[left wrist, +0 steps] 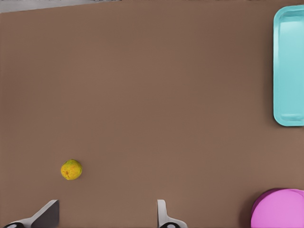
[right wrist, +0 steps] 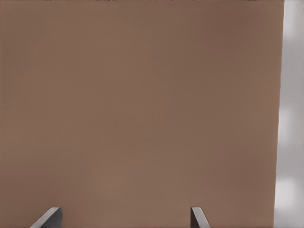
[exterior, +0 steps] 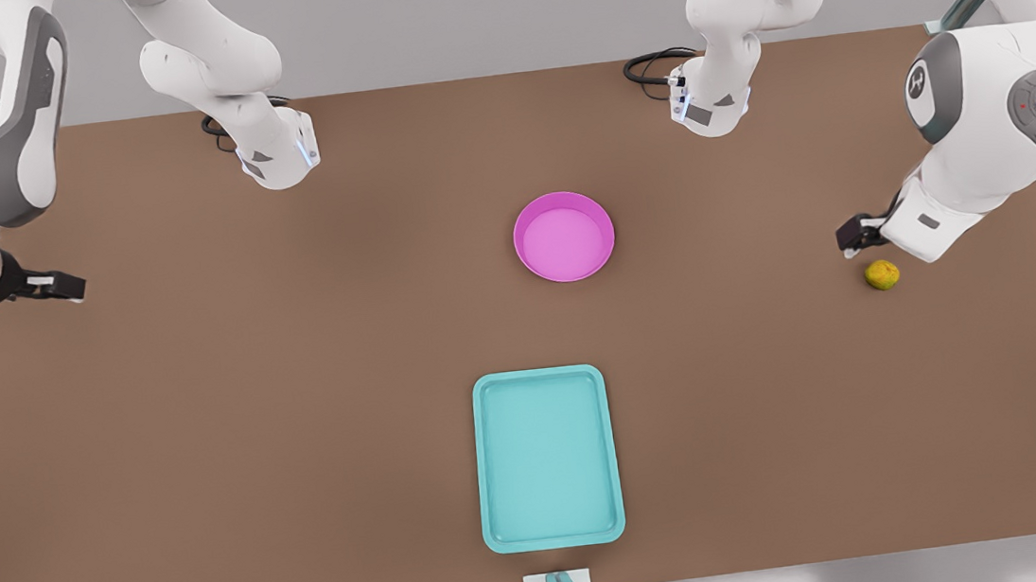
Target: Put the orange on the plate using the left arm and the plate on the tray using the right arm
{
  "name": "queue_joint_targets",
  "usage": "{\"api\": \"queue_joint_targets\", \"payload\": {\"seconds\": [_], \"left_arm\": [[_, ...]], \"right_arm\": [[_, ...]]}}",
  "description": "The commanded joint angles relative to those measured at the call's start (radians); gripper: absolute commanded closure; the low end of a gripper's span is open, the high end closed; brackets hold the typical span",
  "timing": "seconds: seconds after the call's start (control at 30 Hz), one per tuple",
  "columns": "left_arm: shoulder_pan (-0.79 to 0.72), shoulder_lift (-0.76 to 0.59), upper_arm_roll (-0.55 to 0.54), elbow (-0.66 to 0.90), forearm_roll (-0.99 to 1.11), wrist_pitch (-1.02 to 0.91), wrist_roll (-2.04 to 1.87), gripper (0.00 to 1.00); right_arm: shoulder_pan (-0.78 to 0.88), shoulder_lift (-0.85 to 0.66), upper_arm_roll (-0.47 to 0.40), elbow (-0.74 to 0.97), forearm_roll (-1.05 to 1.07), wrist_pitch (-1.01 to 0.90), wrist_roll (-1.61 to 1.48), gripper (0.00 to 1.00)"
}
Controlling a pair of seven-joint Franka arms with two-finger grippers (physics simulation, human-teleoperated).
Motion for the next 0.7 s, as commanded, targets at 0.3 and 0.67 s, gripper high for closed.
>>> {"api": "queue_joint_targets", "payload": {"seconds": [0.3, 0.67], "left_arm": [[0.083, 0.229, 0.287, -0.435, 0.0, 0.587, 0.588, 0.0], [0.151, 0.332, 0.324, -0.635, -0.059, 0.92, 0.793, 0.0]], "right_arm": [[0.133, 0.008, -0.003, -0.001, 0.0, 0.039, -0.04, 0.0], [0.134, 0.013, -0.003, -0.004, 0.002, 0.039, -0.04, 0.0]]}}
